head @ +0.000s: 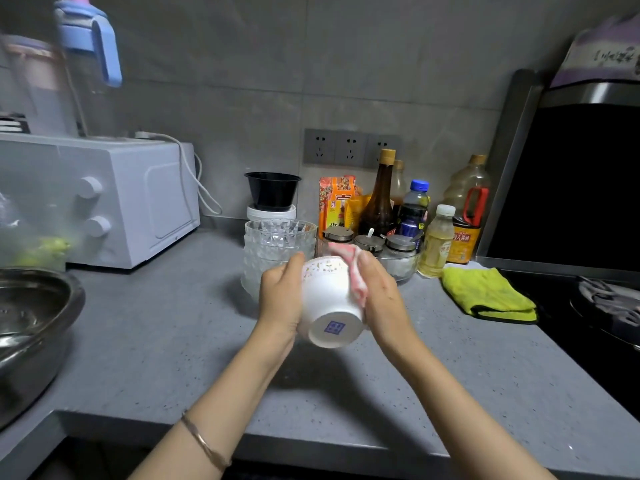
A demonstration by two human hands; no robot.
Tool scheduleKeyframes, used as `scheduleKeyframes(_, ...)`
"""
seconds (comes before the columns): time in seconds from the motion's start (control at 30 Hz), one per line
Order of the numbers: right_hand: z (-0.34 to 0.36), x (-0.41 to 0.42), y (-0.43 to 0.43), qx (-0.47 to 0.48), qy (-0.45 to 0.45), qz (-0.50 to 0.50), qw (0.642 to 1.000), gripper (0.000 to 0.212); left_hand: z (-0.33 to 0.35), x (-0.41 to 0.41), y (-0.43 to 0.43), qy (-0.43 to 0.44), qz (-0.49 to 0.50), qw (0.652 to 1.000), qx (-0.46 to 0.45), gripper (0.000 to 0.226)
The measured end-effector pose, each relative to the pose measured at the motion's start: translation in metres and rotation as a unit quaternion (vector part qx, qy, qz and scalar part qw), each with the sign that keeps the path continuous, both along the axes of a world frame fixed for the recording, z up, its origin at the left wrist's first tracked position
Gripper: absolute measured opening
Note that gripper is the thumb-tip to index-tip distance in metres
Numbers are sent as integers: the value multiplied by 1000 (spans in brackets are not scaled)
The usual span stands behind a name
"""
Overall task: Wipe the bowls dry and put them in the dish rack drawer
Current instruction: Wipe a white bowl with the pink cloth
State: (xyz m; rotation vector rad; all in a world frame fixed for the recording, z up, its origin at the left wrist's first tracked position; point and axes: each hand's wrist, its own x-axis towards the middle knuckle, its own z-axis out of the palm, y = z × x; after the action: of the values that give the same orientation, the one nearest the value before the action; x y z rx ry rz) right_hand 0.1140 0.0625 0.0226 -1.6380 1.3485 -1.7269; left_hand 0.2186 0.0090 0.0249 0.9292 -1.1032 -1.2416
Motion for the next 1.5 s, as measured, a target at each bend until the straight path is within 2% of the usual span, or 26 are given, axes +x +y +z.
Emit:
scheduleKeyframes(0.1, 5, 2, 10, 103, -98, -55, 988, 29, -3, 2, 3, 60, -21, 998, 26, 34)
scheduleKeyframes(0.2, 7, -1, 13, 136, -98, -96, 981, 26, -12, 4, 4, 53, -55, 996, 39, 32)
scheduleKeyframes(0.27, 7, -9, 9, 143, -49, -96, 984, 39, -13, 6, 1, -9, -70, 997, 29, 35)
scheduleKeyframes(0.33, 9, -13, 7, 126, -6, -74, 989, 54, -10, 10, -1, -76, -69, 995, -19, 41)
scheduleKeyframes(0.47, 4, -14, 0, 50, 125, -54, 989, 60, -3, 8, 1, -219, -62, 958, -173, 55)
scheduleKeyframes(0.53, -3, -12, -4, 28, 126, -63, 990, 60, -6, 5, 4, -257, -28, 941, -217, 58)
scheduleKeyframes(0.6, -7, -7, -3, -5, 72, -51, 996, 48, -9, 4, 3, -230, 3, 950, -211, 61)
scheduleKeyframes(0.67, -12, -3, 1, -50, 37, -18, 998, 37, -11, 4, -4, -142, 15, 980, -139, 62)
scheduleKeyframes(0.73, -22, 0, 7, -90, 101, -16, 991, 40, -10, 5, -13, -55, 34, 996, -55, 53)
scheduleKeyframes(0.83, -41, 8, 14, -121, 229, -38, 965, 48, -6, 8, -16, -8, 76, 997, 15, 39)
scheduleKeyframes(0.97, -37, 14, 16, -154, 352, -98, 918, 49, -4, 9, -10, -44, 22, 999, -23, 41)
scheduleKeyframes(1.0, -31, 13, 13, -151, 349, -115, 918, 47, -4, 8, -7, -58, 7, 998, -38, 41)
scheduleKeyframes(1.07, -17, 11, 9, -113, 287, -117, 944, 44, -6, 7, -2, -71, -4, 996, -51, 40)
scheduleKeyframes(1.2, -5, 8, 4, -57, 61, -27, 996, 39, -8, 5, 6, -3, -2, 1000, -7, 34)
scheduleKeyframes(1.33, 1, 4, 10, 79, -129, -27, 988, 38, -12, 5, 10, 100, -18, 994, 39, 30)
scheduleKeyframes(1.43, 3, 0, 12, 167, -131, -76, 974, 51, -18, 5, 8, 113, -47, 991, 58, 30)
scheduleKeyframes(1.5, 8, -1, 11, 172, -99, -86, 976, 55, -20, 8, 4, 48, -61, 996, 42, 29)
